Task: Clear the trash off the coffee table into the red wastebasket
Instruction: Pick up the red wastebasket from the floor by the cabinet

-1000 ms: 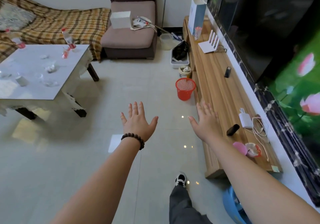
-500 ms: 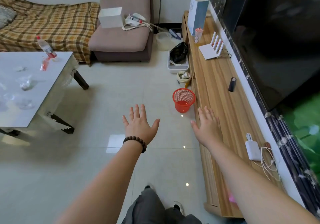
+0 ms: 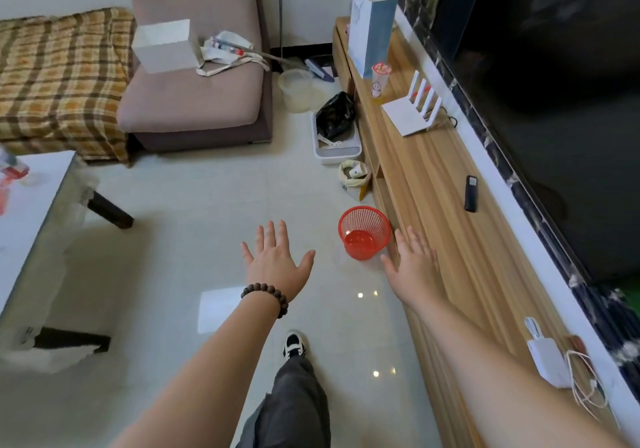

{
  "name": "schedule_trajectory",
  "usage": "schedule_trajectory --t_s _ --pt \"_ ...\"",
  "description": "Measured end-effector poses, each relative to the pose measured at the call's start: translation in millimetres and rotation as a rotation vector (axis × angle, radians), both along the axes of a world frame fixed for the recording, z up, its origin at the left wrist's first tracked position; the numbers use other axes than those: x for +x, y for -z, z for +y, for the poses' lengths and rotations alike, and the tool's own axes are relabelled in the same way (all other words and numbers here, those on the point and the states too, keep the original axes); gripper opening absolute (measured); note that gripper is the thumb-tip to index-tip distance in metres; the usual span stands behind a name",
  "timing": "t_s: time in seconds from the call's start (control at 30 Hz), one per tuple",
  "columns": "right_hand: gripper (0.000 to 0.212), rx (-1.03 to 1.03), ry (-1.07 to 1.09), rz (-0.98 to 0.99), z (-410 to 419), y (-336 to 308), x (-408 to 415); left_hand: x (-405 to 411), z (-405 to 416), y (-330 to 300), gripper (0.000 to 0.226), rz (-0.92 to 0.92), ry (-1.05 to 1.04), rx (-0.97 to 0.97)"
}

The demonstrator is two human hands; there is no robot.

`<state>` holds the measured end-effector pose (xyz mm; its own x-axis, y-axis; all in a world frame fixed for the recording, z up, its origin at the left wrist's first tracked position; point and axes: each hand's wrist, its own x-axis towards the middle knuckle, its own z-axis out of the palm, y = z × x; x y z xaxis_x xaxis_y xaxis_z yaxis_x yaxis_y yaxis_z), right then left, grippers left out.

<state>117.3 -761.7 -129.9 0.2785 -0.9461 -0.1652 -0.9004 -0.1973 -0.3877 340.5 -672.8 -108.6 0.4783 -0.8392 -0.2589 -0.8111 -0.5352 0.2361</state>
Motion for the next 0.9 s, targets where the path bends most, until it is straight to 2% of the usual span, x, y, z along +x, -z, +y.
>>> schedule_trajectory --t_s 0.3,0.63,0.9 --pt "0.061 0.076 0.209 0.026 -91 25 52 77 -146 24 0.084 0.009 0.181 0.088" --pt "0.06 0.231 0.318 0.103 -184 85 33 56 -279 86 0.084 0.023 0.336 0.239" --pt "0.061 0.339 0.244 0.104 -263 147 33 41 -369 147 0.082 0.029 0.328 0.322"
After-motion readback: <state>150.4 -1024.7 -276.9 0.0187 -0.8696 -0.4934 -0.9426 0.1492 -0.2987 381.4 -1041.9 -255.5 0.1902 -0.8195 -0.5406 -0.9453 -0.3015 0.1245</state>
